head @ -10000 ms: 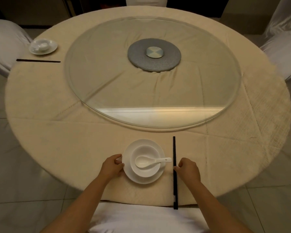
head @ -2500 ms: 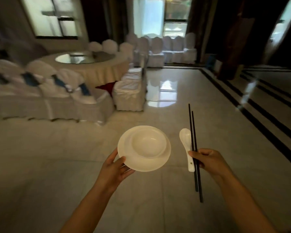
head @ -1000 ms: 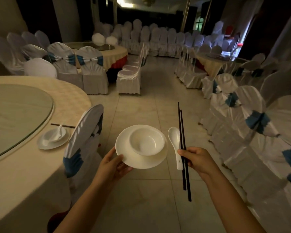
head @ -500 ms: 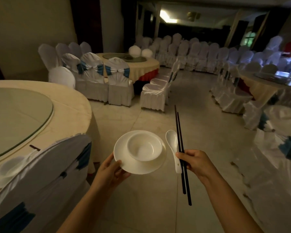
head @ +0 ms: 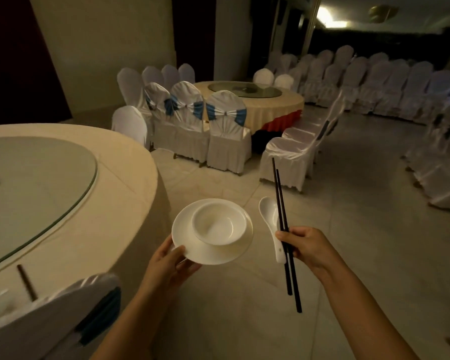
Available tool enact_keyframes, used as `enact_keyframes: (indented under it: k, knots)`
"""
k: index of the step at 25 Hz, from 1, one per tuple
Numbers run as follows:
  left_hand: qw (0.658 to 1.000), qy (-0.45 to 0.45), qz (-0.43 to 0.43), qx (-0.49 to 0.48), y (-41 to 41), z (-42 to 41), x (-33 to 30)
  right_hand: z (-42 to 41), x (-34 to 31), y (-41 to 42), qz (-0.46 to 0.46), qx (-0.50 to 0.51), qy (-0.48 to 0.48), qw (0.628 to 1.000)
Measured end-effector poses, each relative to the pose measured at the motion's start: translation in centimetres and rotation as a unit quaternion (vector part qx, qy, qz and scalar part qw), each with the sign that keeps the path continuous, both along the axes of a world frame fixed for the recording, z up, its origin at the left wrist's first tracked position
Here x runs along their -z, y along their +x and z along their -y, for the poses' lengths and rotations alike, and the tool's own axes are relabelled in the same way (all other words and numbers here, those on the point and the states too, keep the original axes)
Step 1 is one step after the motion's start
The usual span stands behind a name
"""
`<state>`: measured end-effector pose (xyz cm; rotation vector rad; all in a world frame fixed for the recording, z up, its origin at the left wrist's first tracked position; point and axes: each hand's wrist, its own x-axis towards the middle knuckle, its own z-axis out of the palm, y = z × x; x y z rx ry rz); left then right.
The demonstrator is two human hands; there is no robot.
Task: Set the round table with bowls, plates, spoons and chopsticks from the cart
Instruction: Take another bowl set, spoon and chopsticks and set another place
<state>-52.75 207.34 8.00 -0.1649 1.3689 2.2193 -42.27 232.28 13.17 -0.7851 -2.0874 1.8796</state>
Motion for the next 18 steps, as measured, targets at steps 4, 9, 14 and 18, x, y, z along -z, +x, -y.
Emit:
enact_keyframes:
  k: [4, 9, 14, 18]
  knots:
    - [1.0, -0.006, -0.024, -0.008, -9.9, -5.8, -1.8, -6.6, -1.1, -11.0, 0.004, -0.049, -0.001, 0.999]
    - [0.999, -0.013, -0.016, -0.045, -20.4, -12.8, -1.6, -14.9, -0.3, -24.0, 0.005, -0.097, -0.005, 0.995]
    - [0.99, -0.02, -0.008, -0.136, -31.0, -20.8, 0.2, -24.2, 1.5, -38.9, 0.007, -0.169, -0.01, 0.985]
    - [0.976, -0.003, -0.009, -0.217, -38.7, -26.7, -0.2, -30.1, 0.2, -51.3, 0.011, -0.253, -0.005, 0.967]
